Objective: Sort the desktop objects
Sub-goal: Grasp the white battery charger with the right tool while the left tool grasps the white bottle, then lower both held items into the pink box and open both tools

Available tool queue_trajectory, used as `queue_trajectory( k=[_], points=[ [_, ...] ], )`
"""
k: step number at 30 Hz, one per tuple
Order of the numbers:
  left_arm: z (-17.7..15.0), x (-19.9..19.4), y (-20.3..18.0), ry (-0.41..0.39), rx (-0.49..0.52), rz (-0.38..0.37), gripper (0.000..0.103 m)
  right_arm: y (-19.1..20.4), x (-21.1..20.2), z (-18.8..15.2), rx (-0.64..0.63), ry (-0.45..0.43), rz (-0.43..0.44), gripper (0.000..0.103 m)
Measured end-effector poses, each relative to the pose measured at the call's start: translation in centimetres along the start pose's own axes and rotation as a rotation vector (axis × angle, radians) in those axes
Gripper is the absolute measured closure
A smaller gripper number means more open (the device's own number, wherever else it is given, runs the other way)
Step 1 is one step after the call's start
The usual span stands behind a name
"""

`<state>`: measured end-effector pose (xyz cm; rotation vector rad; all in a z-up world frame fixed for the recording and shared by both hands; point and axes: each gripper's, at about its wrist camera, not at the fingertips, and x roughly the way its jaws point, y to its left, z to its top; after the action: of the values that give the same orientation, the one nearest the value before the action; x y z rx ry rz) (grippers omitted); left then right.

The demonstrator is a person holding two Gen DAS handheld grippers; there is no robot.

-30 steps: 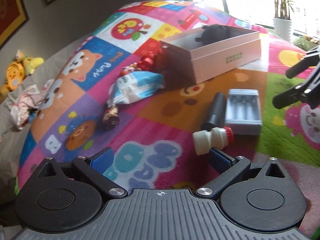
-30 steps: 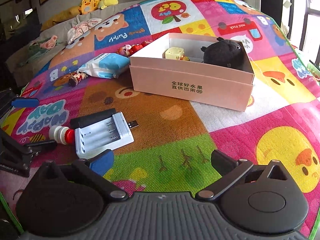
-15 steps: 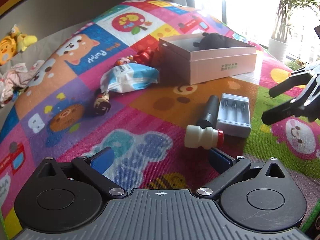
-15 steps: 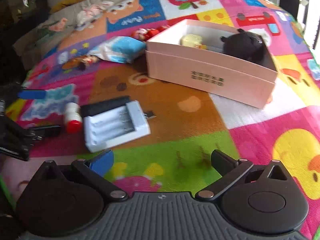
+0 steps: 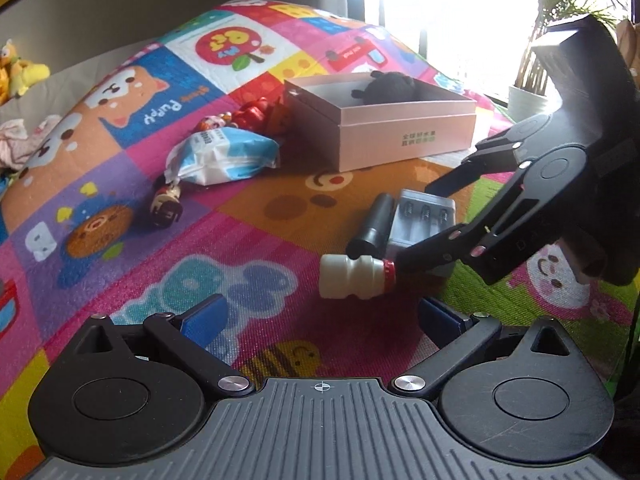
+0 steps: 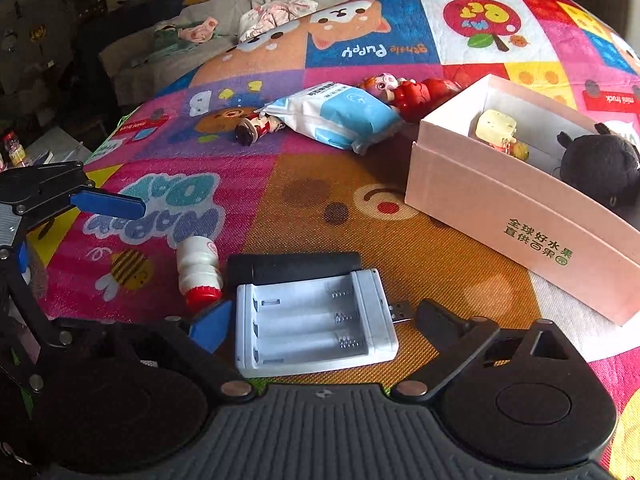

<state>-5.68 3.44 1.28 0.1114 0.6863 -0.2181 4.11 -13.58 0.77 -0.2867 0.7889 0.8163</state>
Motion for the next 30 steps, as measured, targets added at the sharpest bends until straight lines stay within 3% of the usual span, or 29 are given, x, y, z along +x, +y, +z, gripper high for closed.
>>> queue_trajectory(
  k=[4, 6, 11, 13, 15, 19, 22, 30],
  points=[
    [0.6, 0.8, -0.7, -0.009, -0.007, 0.003, 0.002, 0.3, -3.0, -1.4, -0.006, -0.055, -0.018, 0.011],
    [1.0, 1.2, -1.1, -0.003, 0.001, 0.015, 0.023, 0.2, -4.6, -2.1, 0.006, -0.076, -0.041, 0.011],
    [1.5, 2.3, -1.8, 0.013, -0.003, 0.035, 0.031, -0.5, -7.3, -4.0, 0.074, -0.072, -0.093, 0.011],
    [1.4, 2.3, -2.3, 0.013, 0.016, 0.030, 0.040, -0.7, -7.8, -4.8, 0.083, -0.059, -0.114, 0.011],
    [1.3, 2.2, -2.9, 0.009, 0.037, 0.022, 0.055, -0.7, -8.2, -5.4, 0.087, -0.049, -0.127, 0.011],
    [1.6, 1.2, -3.9, -0.012, 0.082, 0.008, 0.055, -0.7, -9.2, -5.9, 0.096, -0.052, -0.145, 0.011],
    [3.0, -0.1, -4.3, -0.064, 0.107, 0.002, 0.055, -0.8, -11.2, -5.4, 0.084, -0.113, -0.170, 0.011],
    [13.1, -0.6, -4.8, -0.306, 0.186, -0.003, 0.055, -3.4, -16.6, -0.3, 0.087, -0.327, -0.359, 0.011]
  ],
)
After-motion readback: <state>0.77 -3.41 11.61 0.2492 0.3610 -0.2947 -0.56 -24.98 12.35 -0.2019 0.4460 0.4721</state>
